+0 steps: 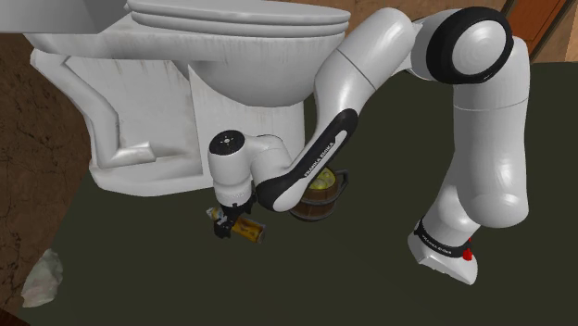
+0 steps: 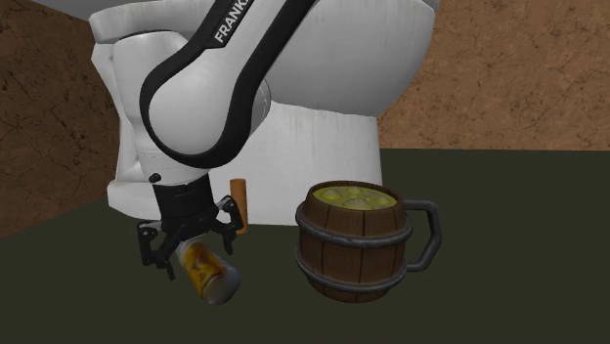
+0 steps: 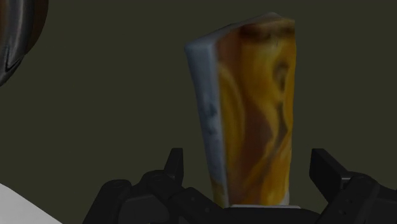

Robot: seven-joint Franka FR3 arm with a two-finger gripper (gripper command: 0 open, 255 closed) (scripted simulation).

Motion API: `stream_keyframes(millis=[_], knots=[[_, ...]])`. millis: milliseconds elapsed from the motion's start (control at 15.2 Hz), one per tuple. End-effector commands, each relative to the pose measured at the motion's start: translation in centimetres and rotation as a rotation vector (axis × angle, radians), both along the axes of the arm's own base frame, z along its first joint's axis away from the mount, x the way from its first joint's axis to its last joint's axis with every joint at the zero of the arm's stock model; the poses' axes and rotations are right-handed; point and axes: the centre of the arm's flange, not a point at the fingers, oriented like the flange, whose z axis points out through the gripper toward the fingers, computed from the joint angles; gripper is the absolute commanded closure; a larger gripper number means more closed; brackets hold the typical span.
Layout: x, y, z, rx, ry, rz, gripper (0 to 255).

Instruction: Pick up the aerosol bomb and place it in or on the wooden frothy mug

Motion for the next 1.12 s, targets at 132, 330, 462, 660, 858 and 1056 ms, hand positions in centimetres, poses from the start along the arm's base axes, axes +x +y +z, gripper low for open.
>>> stream_keyframes(millis=[132, 330, 462, 660, 858, 1056], knots=[[0.0, 0.0, 0.0, 0.0, 0.0, 0.0, 255], [0.0, 0.0, 0.0, 0.0, 0.0, 0.0, 255], [0.0, 0.0, 0.0, 0.0, 0.0, 0.0, 255], [0.0, 0.0, 0.5, 0.0, 0.0, 0.0, 255], [0.0, 0.0, 2.1, 0.0, 0.0, 0.0, 255], [0.0, 0.0, 3.7, 0.0, 0.0, 0.0, 255]])
